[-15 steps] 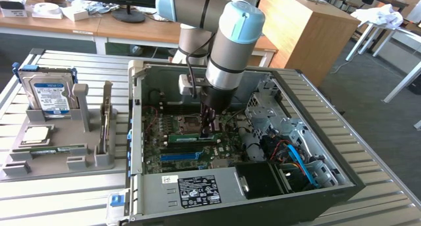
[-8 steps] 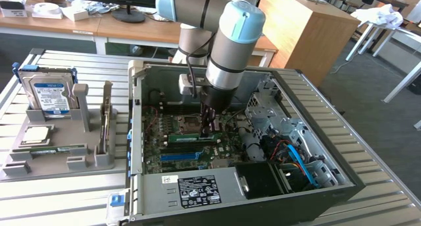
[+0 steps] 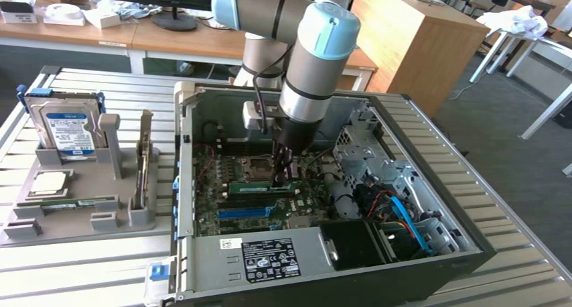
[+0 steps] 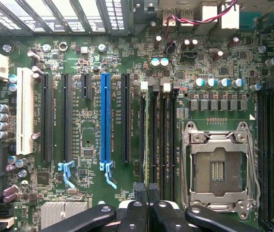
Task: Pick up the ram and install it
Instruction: 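Insert the ram into the slot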
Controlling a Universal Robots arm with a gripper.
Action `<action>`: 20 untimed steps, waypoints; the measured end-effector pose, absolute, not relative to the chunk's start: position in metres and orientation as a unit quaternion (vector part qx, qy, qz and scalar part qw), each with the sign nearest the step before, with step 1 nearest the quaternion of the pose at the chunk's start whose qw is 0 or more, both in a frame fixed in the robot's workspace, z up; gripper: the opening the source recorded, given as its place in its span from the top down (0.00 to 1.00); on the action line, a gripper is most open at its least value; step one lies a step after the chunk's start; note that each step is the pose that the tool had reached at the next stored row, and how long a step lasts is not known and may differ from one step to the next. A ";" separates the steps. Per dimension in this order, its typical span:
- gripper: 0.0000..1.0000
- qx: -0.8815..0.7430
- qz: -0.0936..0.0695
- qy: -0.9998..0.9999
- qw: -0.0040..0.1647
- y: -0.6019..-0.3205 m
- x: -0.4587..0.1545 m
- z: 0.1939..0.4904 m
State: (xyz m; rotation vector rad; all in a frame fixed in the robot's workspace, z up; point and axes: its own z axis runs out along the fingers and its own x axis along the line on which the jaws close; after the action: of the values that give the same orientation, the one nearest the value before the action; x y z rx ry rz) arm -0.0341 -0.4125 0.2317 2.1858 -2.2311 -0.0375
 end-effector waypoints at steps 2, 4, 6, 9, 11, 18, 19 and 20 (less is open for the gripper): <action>0.89 0.700 -0.012 -0.714 0.009 -0.413 -0.034 0.232; 0.89 0.700 -0.012 -0.714 0.009 -0.413 -0.034 0.232; 0.89 0.700 -0.012 -0.714 0.009 -0.413 -0.034 0.232; 0.89 0.700 -0.012 -0.714 0.009 -0.413 -0.034 0.232; 0.89 0.700 -0.012 -0.714 0.009 -0.413 -0.034 0.232; 0.89 0.702 -0.012 -0.712 0.009 -0.413 -0.034 0.232; 0.89 0.702 -0.012 -0.712 0.009 -0.413 -0.034 0.232; 0.89 0.703 -0.012 -0.711 0.009 -0.413 -0.034 0.232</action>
State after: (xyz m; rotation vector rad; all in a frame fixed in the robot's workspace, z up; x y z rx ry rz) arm -0.0335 -0.4125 0.2317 2.1963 -2.2213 -0.0387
